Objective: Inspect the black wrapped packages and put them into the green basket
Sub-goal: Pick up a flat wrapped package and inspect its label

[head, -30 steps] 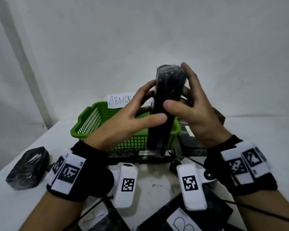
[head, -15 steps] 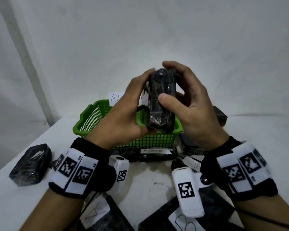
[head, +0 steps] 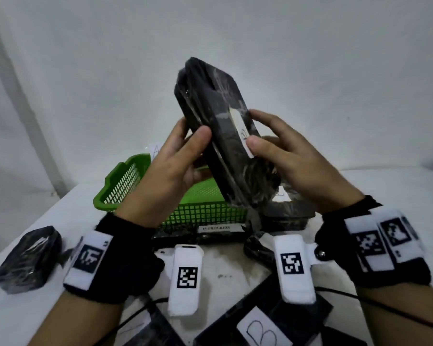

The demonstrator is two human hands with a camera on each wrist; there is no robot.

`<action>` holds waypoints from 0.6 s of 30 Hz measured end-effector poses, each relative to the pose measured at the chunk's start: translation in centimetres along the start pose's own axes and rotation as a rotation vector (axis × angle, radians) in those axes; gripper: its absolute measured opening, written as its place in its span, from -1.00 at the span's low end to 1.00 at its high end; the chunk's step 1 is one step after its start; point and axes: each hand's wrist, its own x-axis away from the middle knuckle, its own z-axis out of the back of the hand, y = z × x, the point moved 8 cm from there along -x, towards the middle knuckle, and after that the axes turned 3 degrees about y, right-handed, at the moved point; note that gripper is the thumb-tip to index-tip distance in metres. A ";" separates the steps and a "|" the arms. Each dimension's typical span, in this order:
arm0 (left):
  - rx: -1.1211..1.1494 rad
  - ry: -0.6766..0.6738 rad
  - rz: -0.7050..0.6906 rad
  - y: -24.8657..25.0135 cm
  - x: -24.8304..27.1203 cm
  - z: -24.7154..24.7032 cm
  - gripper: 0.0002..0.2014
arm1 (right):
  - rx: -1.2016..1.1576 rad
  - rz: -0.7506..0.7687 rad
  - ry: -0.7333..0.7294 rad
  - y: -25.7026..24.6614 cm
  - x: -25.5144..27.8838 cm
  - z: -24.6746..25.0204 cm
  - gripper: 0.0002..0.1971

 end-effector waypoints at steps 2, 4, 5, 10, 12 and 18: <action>0.027 0.062 0.022 -0.6 -1.1 -1.0 -0.41 | -0.024 -0.017 0.130 0.9 -0.2 1.8 -0.49; -0.009 0.160 0.035 -1.0 -2.6 -1.8 -0.36 | -0.051 -0.069 0.254 2.2 0.0 4.3 -0.50; -0.065 0.195 0.035 -1.1 -3.4 -2.2 -0.38 | -0.061 -0.098 0.317 2.9 0.2 5.8 -0.50; -0.474 0.154 -0.001 -2.4 -6.3 -6.6 -0.51 | 0.110 -0.198 0.612 6.5 3.0 15.5 -0.46; -0.691 -0.001 0.009 -4.0 -6.9 -9.6 -0.58 | 0.272 -0.282 0.714 8.6 4.1 19.4 -0.44; -1.243 -0.511 0.167 -12.2 -6.7 -16.2 -0.64 | 0.632 -0.700 0.634 15.6 5.7 23.5 -0.29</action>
